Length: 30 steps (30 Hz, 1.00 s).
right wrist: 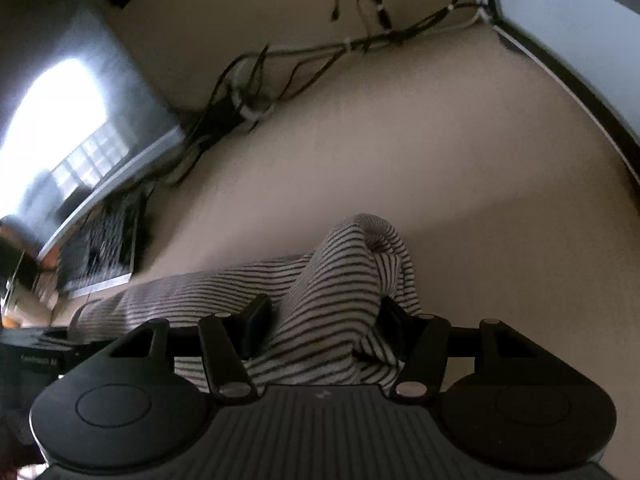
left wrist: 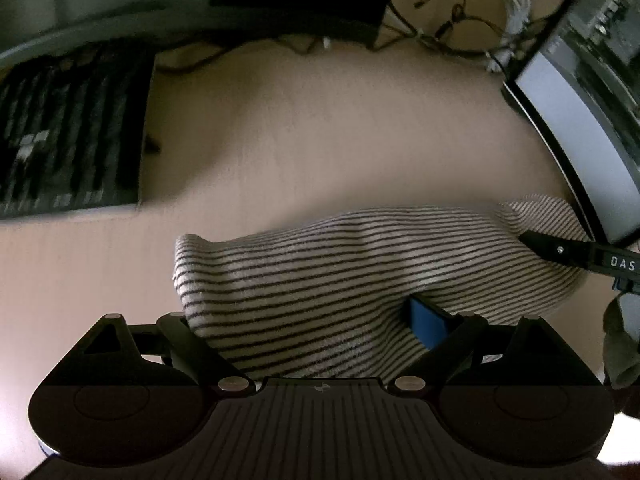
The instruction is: Fold clothes
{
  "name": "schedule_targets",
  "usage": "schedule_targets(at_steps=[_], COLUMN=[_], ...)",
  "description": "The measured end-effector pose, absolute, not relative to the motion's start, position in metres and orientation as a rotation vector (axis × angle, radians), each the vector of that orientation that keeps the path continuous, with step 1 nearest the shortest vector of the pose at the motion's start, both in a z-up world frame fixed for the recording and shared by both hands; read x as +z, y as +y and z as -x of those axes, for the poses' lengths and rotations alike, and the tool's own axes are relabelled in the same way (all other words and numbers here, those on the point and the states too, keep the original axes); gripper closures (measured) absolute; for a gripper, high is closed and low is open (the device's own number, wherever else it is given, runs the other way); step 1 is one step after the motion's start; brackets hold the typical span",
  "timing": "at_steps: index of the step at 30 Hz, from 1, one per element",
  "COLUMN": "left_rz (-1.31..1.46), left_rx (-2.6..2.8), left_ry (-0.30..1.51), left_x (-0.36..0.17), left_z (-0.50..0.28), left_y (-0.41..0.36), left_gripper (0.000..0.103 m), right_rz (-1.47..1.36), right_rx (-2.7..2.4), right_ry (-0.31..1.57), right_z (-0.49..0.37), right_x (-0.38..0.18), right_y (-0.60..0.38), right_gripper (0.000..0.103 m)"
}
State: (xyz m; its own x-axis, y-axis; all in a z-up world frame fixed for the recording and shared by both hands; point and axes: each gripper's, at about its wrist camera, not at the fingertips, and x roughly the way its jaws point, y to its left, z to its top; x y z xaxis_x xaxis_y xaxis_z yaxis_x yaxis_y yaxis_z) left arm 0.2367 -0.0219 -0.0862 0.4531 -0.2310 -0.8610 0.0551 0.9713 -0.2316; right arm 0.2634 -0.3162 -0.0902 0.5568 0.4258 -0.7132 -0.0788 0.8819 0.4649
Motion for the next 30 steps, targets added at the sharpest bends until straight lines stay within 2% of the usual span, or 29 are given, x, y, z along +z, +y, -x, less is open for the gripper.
schedule_targets(at_steps=[6,8,12,15,21,22,23,24,26,30], left_rz=[0.208,0.215,0.261,0.295,0.302,0.302,0.293,0.283,0.263,0.26], left_rx=[-0.148,-0.131,-0.078,-0.054,-0.067,-0.074,-0.077,-0.08,-0.086,-0.087], left_ry=[1.06,1.048,1.027,1.055,1.045,1.03,1.017,1.011,0.999,1.017], left_x=[-0.078,-0.069,-0.052,-0.057,-0.06,-0.056,-0.053,-0.051,-0.048,-0.054], left_z=[-0.282,-0.283,-0.272,-0.271,-0.26,-0.256,-0.254,-0.251,-0.246,-0.234], left_y=[-0.018,-0.012,0.011,0.019,0.013,0.013,0.013,0.012,0.012,0.014], left_gripper=[0.01,0.013,0.011,0.019,0.043,0.045,0.049,0.05,0.05,0.052], right_rz=[-0.422,-0.424,-0.424,-0.446,-0.405,-0.385,-0.361,-0.339,-0.325,-0.335], right_rx=[0.285,0.292,0.311,0.311,0.302,0.297,0.296,0.302,0.32,0.308], right_ry=[0.9,0.898,0.891,0.887,0.871,0.844,0.81,0.778,0.754,0.8], right_z=[-0.315,-0.326,-0.329,-0.323,-0.304,-0.298,-0.292,-0.287,-0.281,-0.271], right_x=[-0.085,-0.084,-0.086,-0.088,-0.074,-0.069,-0.063,-0.056,-0.046,-0.05], right_y=[-0.317,-0.315,-0.318,-0.32,-0.322,-0.324,-0.325,-0.325,-0.324,-0.326], right_gripper=[0.043,0.043,0.041,0.04,0.039,0.041,0.058,0.064,0.069,0.073])
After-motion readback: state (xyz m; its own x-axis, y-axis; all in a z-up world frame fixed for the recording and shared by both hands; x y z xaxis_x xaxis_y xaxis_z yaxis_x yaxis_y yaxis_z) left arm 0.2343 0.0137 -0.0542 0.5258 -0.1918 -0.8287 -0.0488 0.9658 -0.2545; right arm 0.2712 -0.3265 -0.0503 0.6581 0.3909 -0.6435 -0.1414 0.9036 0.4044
